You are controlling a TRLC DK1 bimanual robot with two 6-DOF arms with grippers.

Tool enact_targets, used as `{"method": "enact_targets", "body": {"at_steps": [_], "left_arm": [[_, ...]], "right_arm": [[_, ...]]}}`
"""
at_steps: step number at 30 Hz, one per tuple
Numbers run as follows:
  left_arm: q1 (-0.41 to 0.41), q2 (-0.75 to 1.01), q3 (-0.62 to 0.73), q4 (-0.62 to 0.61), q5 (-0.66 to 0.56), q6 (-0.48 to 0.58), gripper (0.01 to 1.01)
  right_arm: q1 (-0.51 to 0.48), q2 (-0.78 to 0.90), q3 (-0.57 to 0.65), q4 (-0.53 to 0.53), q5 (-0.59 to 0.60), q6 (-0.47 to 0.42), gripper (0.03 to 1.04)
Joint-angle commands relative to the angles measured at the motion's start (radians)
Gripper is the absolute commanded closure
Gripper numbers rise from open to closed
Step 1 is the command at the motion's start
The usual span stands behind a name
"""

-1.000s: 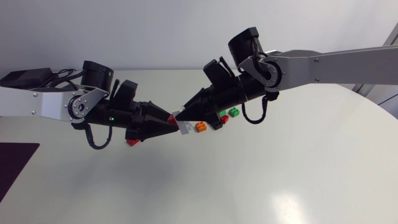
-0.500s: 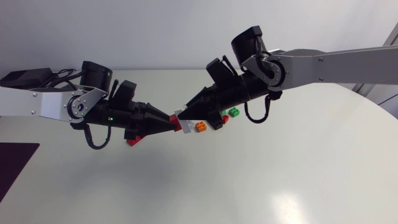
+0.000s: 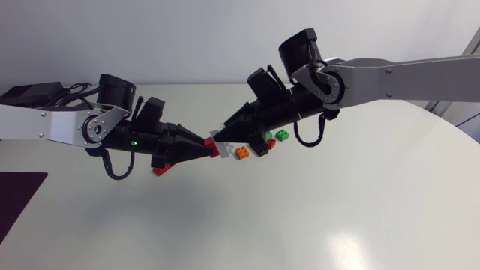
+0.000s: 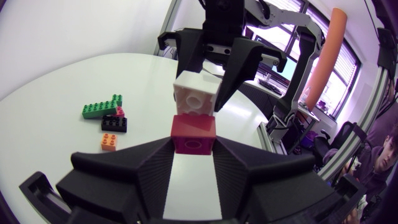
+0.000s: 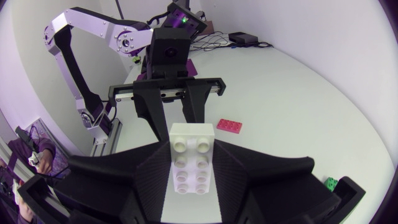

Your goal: Disassemble duplo

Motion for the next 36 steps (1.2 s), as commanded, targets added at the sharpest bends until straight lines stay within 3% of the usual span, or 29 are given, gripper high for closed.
{"method": "enact_targets", "body": {"at_steps": [1,8,12,15,20,24,36], "left_arm": [[-0.004,0.017,-0.003,0.002,0.035,0.023,0.974],[0.016,0.074,0.046,0.011,-0.017,-0.013,0.972],[-0.002,0.102,0.053,0.076,-0.261,-0.056,0.972],[-0.037,0.1,0.022,0.171,-0.448,-0.099,0.972],[-0.102,0.1,-0.018,0.266,-0.744,-0.078,0.966],[-0.159,0.114,-0.047,0.335,-0.926,-0.026,0.936],[-0.177,0.165,-0.032,0.324,-0.962,-0.018,0.879]], "right_arm": [[-0.023,-0.006,-0.021,0.02,0.027,0.008,0.78],[-0.072,0.01,-0.003,0.048,0.054,0.051,0.78],[-0.086,0.075,0.043,0.032,0.212,0.06,0.78],[-0.085,0.153,0.109,-0.041,0.321,0.057,0.78],[-0.072,0.274,0.218,-0.199,0.439,0.02,0.78],[-0.065,0.323,0.258,-0.256,0.528,-0.003,0.78],[-0.046,0.449,0.353,-0.426,0.57,-0.055,0.78]]}}
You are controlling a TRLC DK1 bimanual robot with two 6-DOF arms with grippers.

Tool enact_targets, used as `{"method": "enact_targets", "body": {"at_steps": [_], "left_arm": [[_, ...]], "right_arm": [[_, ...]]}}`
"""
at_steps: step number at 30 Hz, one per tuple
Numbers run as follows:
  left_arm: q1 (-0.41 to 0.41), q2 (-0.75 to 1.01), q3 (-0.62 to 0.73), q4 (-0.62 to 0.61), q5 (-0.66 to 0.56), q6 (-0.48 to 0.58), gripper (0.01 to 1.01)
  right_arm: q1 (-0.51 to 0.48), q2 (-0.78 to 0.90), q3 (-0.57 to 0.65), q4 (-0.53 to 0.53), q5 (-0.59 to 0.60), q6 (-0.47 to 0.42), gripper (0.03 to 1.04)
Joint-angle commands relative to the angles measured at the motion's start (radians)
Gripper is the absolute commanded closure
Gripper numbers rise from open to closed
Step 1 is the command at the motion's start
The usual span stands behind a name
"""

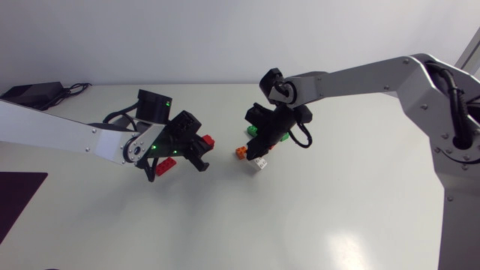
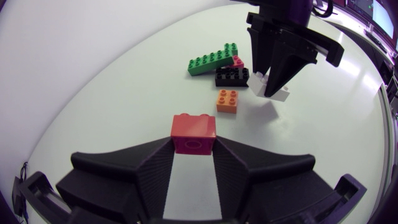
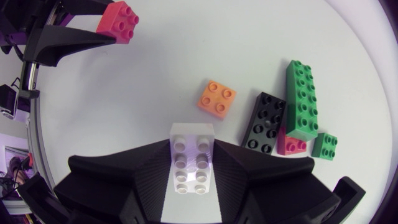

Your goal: Disassemble duplo

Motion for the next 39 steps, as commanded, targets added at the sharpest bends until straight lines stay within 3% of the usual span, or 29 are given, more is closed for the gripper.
{"method": "enact_targets", "body": {"at_steps": [1,6,20,28,35,37,39], "left_arm": [[-0.008,0.028,-0.013,-0.002,-0.006,0.013,0.861],[-0.028,0.04,-0.013,-0.02,-0.008,0.02,0.782],[-0.034,0.13,0.051,-0.129,-0.008,0.045,0.777],[-0.034,0.133,0.053,-0.135,-0.008,0.051,0.7],[-0.036,0.135,0.056,-0.148,-0.008,0.057,0.654],[-0.036,0.135,0.059,-0.155,-0.008,0.059,0.561],[-0.036,0.135,0.06,-0.155,-0.008,0.059,0.544]], "right_arm": [[0.008,0.035,0.02,-0.027,0.015,-0.025,0.78],[0.008,0.053,0.027,-0.036,0.021,-0.034,0.78],[0.015,0.078,0.043,-0.055,0.025,-0.046,0.75],[0.017,0.076,0.043,-0.062,0.024,-0.049,0.69],[0.019,0.073,0.043,-0.064,0.025,-0.049,0.47],[0.02,0.073,0.043,-0.066,0.025,-0.049,0.4],[0.019,0.073,0.043,-0.066,0.025,-0.049,0.32]]}}
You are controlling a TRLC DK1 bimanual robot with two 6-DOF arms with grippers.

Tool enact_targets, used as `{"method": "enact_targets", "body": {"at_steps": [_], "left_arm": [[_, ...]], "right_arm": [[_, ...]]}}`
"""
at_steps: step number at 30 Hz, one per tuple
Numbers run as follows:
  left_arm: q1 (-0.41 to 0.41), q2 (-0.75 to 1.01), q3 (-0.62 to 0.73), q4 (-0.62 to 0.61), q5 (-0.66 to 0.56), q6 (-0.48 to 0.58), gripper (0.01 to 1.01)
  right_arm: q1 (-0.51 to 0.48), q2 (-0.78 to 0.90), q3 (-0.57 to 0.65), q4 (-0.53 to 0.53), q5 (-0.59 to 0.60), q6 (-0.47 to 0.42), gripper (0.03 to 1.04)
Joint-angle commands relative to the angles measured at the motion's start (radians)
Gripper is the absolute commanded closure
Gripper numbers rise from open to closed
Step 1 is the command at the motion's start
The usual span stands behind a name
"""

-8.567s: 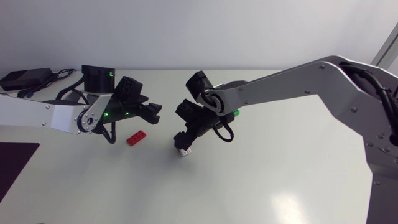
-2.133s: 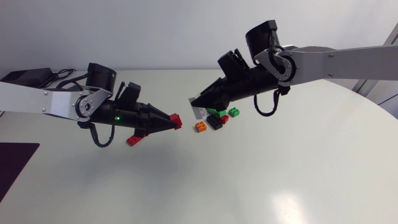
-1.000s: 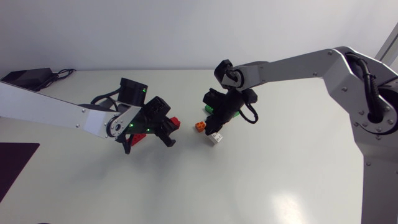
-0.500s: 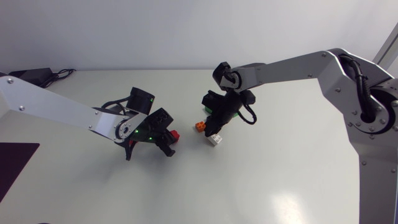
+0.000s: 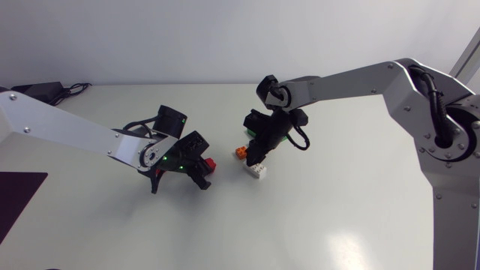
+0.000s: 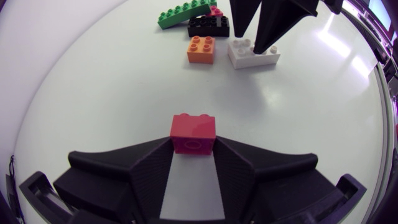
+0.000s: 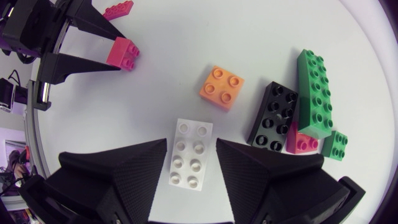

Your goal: Disassemble duplo

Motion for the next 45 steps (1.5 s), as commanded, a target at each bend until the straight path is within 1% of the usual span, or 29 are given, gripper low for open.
{"method": "enact_targets", "body": {"at_steps": [1,3,6,8,10,11,12,17,21,24,28,31,33,35,38,39,41,45], "left_arm": [[-0.005,0.024,0.029,-0.008,0.0,0.024,0.536],[-0.005,0.024,0.029,-0.008,0.0,0.024,0.497],[-0.005,0.024,0.029,-0.013,0.0,0.032,0.402],[-0.005,0.022,0.031,-0.014,0.0,0.032,0.349],[-0.002,0.019,0.037,-0.023,0.0,0.032,0.225],[0.001,0.019,0.04,-0.026,0.0,0.03,0.118],[0.007,0.018,0.042,-0.025,0.001,0.025,0.034],[0.03,-0.004,0.051,-0.042,0.001,0.009,0.039],[0.043,-0.02,0.054,-0.054,0.001,0.007,0.039],[0.049,-0.037,0.051,-0.057,0.001,0.007,0.039],[0.064,-0.082,0.035,-0.043,0.001,0.005,0.039],[0.07,-0.105,0.023,-0.005,0.0,-0.027,0.039],[0.078,-0.109,0.022,0.014,-0.002,-0.051,0.039],[0.082,-0.123,0.014,0.038,-0.026,-0.077,0.039],[0.079,-0.162,-0.021,0.122,-0.134,-0.136,0.039],[0.078,-0.174,-0.038,0.159,-0.146,-0.131,0.039],[0.072,-0.189,-0.063,0.191,-0.146,-0.12,0.039],[0.069,-0.225,-0.113,0.277,-0.146,-0.125,0.039]], "right_arm": [[0.012,0.027,0.012,-0.02,0.006,-0.02,0.27],[0.012,0.027,0.012,-0.02,0.009,-0.021,0.16],[0.012,0.027,0.012,-0.02,0.009,-0.021,0.13],[0.012,0.027,0.012,-0.02,0.011,-0.021,0.09],[0.011,0.027,0.012,-0.02,0.011,-0.021,0.08],[0.011,0.027,0.012,-0.02,0.011,-0.021,0.08],[0.011,0.025,0.012,-0.02,0.011,-0.021,0.07],[0.006,-0.013,0.0,0.007,0.037,-0.018,0.07],[0.004,-0.065,-0.04,0.061,0.046,-0.015,0.07],[0.012,-0.134,-0.104,0.155,0.054,-0.015,0.07],[0.023,-0.234,-0.207,0.33,0.16,0.008,0.07],[0.026,-0.292,-0.262,0.451,0.242,0.035,0.07],[0.023,-0.32,-0.29,0.508,0.261,0.051,0.07],[0.017,-0.338,-0.294,0.541,0.27,0.075,0.07],[0.018,-0.352,-0.291,0.55,0.273,0.107,0.07],[0.023,-0.357,-0.293,0.557,0.273,0.112,0.07],[0.026,-0.371,-0.313,0.59,0.272,0.13,0.07],[0.034,-0.421,-0.393,0.722,0.281,0.141,0.07]]}}
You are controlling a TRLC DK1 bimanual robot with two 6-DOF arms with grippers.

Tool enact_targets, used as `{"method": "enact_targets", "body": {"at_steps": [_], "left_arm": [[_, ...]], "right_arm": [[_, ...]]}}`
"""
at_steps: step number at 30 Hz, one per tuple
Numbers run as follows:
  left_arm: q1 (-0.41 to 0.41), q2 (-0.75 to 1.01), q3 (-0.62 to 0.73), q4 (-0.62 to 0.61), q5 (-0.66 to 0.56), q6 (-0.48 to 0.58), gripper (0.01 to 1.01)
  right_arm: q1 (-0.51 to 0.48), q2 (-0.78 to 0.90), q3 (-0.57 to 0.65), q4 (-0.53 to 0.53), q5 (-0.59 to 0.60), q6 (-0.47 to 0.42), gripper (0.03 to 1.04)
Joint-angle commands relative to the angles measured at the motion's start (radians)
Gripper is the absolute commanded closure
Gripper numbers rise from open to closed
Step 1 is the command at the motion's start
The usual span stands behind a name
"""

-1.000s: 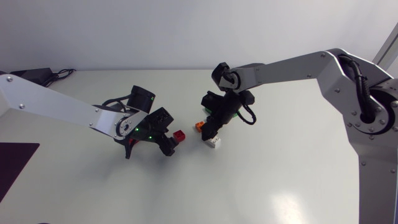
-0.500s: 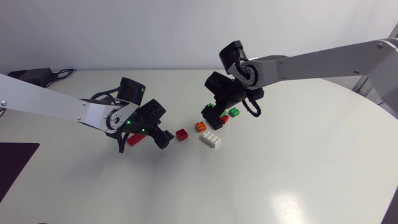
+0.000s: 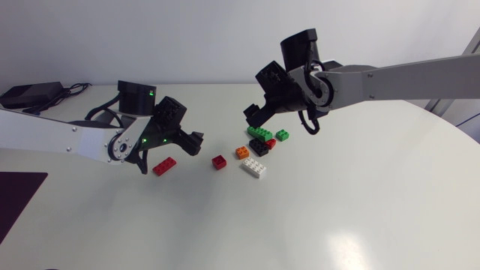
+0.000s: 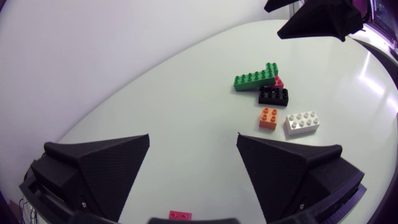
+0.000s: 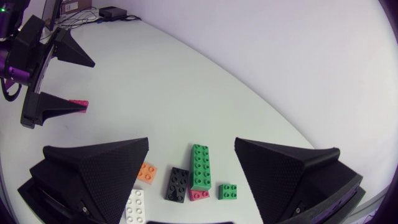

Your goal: Disassemble duplo

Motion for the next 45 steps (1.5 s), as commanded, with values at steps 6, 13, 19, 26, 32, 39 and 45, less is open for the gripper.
{"method": "enact_targets", "body": {"at_steps": [6,13,19,26,32,39,45], "left_arm": [[0.02,-0.14,-0.151,0.17,0.011,-0.031,0.039],[0.073,-0.255,-0.236,0.239,0.051,-0.101,0.039],[0.171,-0.298,-0.317,0.415,0.154,-0.246,0.039],[0.187,-0.361,-0.48,0.452,0.145,-0.216,0.039],[0.199,-0.402,-0.561,0.451,0.145,-0.171,0.039],[0.219,-0.594,-0.658,0.44,0.005,-0.274,0.039],[0.265,-0.793,-0.799,0.437,0.005,-0.26,0.039]], "right_arm": [[0.013,-0.104,-0.173,0.262,0.123,0.062,0.07],[0.013,-0.198,-0.285,0.348,0.163,0.063,0.07],[-0.019,-0.39,-0.486,0.482,0.258,0.143,0.07],[-0.033,-0.581,-0.726,0.462,0.322,0.143,0.07],[0.022,-0.716,-0.937,0.463,0.42,0.235,0.07],[0.059,-0.801,-1.031,0.463,0.449,0.252,0.07],[0.116,-1.026,-1.14,0.446,0.449,0.224,0.07]]}}
